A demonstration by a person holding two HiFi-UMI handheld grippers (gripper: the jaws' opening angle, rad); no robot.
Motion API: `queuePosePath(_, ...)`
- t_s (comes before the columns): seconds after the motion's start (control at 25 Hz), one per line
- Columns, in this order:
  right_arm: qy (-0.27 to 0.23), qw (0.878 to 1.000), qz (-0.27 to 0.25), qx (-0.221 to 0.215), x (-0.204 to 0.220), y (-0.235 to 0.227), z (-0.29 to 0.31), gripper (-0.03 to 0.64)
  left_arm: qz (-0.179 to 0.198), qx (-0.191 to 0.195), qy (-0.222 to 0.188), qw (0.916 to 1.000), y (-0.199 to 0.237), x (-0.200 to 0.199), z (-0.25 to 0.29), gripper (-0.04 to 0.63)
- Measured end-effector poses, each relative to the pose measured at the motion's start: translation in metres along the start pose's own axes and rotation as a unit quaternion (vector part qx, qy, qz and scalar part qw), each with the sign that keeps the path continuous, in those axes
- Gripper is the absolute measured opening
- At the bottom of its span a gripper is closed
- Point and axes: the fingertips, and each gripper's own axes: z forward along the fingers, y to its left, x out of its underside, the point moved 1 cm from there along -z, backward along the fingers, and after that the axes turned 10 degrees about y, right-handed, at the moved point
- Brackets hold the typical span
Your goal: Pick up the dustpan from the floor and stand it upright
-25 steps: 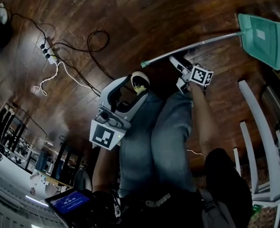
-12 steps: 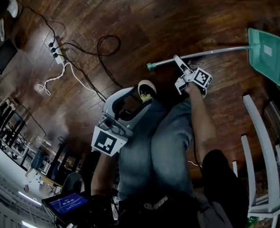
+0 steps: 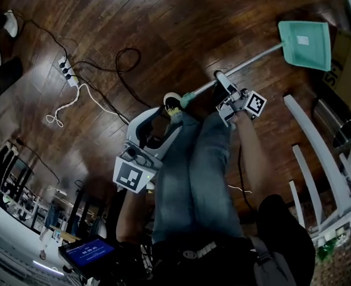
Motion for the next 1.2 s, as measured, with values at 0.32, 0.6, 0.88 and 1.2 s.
queuePosePath(0.32, -0.057, 0.977, 0.135, -0.155, -0.008, 0.187, -0.049, 0.171, 0.052, 0.063, -0.041, 0.9958, -0.067, -0.170, -0.015, 0.210)
queuePosePath(0.6, -0.039, 0.986, 0.086, -0.135, -0.039, 0.226, -0.092, 0.376, 0.087, 0.084, -0.048, 0.9915, -0.122, -0.223, 0.016, 0.212)
queuePosePath(0.88, -0.089, 0.979, 0.100, -0.156, -0.093, 0.240, -0.149, 0.402, 0.105, 0.108, -0.031, 0.9881, -0.158, -0.238, 0.051, 0.209)
queuePosePath(1.2, -0.199, 0.904, 0.135, -0.353, -0.118, 0.257, -0.190, 0.443, 0.110, 0.128, -0.026, 0.9854, -0.170, -0.263, 0.082, 0.207)
